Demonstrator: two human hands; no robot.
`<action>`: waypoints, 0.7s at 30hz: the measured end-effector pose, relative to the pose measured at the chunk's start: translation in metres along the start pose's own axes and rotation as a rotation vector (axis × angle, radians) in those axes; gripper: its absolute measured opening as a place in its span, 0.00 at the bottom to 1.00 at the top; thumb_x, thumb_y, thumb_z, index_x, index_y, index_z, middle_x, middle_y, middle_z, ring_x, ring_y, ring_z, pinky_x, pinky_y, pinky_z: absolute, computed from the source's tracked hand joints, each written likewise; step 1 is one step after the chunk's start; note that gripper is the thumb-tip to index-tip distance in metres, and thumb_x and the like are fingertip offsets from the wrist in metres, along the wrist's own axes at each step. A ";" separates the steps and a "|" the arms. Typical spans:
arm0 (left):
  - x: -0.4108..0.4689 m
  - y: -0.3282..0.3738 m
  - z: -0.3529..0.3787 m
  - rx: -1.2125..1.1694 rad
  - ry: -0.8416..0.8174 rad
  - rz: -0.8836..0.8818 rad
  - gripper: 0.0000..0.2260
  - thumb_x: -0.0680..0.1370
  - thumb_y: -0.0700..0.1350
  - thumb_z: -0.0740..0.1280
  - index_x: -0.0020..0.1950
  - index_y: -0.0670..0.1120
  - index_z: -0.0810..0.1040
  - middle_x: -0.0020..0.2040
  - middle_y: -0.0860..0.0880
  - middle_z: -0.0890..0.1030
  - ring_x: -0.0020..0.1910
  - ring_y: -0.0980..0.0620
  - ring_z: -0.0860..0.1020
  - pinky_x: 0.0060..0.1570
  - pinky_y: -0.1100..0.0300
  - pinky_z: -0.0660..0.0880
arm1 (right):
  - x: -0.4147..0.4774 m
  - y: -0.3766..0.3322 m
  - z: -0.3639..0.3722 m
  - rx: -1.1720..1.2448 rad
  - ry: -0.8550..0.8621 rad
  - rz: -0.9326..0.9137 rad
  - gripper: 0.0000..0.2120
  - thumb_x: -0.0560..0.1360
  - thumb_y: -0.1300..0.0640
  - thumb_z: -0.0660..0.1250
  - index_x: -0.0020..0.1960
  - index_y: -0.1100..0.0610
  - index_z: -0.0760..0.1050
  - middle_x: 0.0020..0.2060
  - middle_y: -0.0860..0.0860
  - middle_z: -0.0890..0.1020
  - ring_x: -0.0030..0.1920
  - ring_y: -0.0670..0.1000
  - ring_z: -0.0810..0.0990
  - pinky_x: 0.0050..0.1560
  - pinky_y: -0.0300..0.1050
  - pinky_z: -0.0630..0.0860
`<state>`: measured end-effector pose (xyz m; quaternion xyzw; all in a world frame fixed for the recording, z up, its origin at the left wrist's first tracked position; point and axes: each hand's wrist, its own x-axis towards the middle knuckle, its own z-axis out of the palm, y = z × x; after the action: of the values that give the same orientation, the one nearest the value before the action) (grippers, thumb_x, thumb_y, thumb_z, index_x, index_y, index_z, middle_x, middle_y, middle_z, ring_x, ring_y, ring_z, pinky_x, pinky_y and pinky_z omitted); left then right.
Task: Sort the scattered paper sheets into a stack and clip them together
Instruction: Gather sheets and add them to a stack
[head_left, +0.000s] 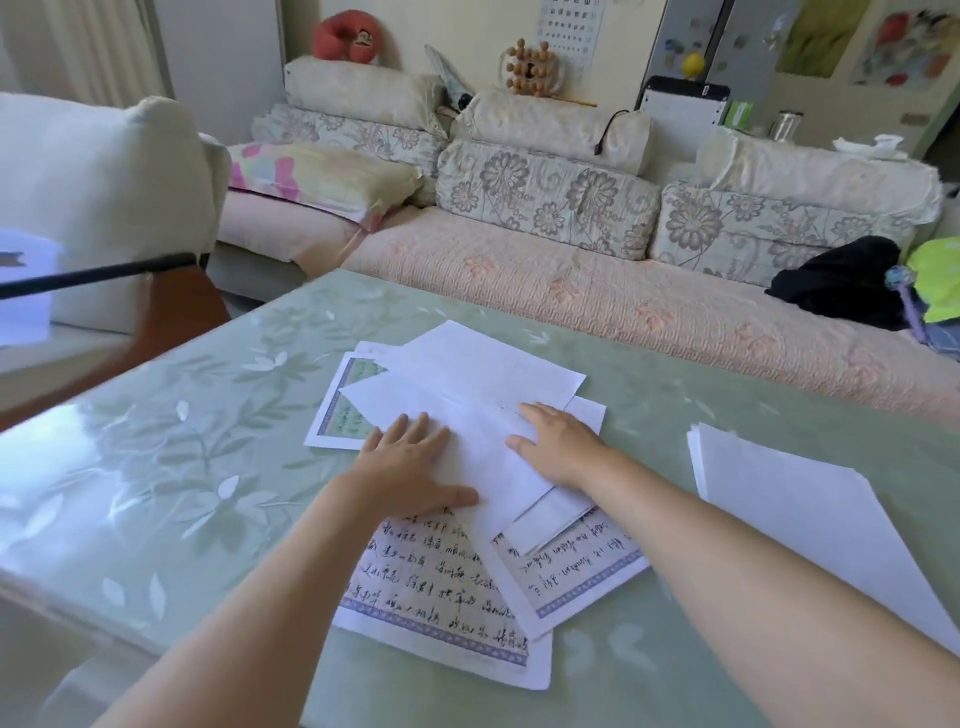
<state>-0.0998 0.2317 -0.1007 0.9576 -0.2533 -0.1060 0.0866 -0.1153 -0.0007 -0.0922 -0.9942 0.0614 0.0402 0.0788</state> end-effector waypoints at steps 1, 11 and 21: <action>0.001 -0.001 0.001 -0.004 0.005 0.007 0.47 0.68 0.77 0.58 0.80 0.56 0.46 0.81 0.51 0.42 0.79 0.48 0.40 0.76 0.45 0.40 | -0.001 -0.002 0.002 -0.059 0.050 -0.011 0.27 0.82 0.42 0.57 0.76 0.55 0.64 0.73 0.54 0.69 0.73 0.56 0.67 0.71 0.51 0.65; -0.002 -0.007 -0.014 -0.398 0.213 -0.047 0.26 0.78 0.51 0.65 0.75 0.52 0.63 0.74 0.48 0.66 0.73 0.47 0.64 0.69 0.52 0.64 | -0.049 -0.025 -0.017 -0.249 0.257 -0.255 0.14 0.76 0.55 0.60 0.60 0.51 0.77 0.50 0.53 0.84 0.53 0.58 0.81 0.47 0.45 0.74; -0.008 0.007 -0.003 0.013 0.051 -0.099 0.41 0.71 0.76 0.54 0.79 0.58 0.51 0.80 0.49 0.48 0.79 0.45 0.46 0.75 0.44 0.47 | -0.043 -0.024 -0.026 0.568 0.141 -0.038 0.18 0.76 0.42 0.64 0.50 0.54 0.84 0.53 0.49 0.85 0.56 0.48 0.80 0.56 0.44 0.72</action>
<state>-0.1090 0.2304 -0.0946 0.9720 -0.2040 -0.0838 0.0813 -0.1531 0.0236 -0.0593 -0.9336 0.0571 -0.0493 0.3502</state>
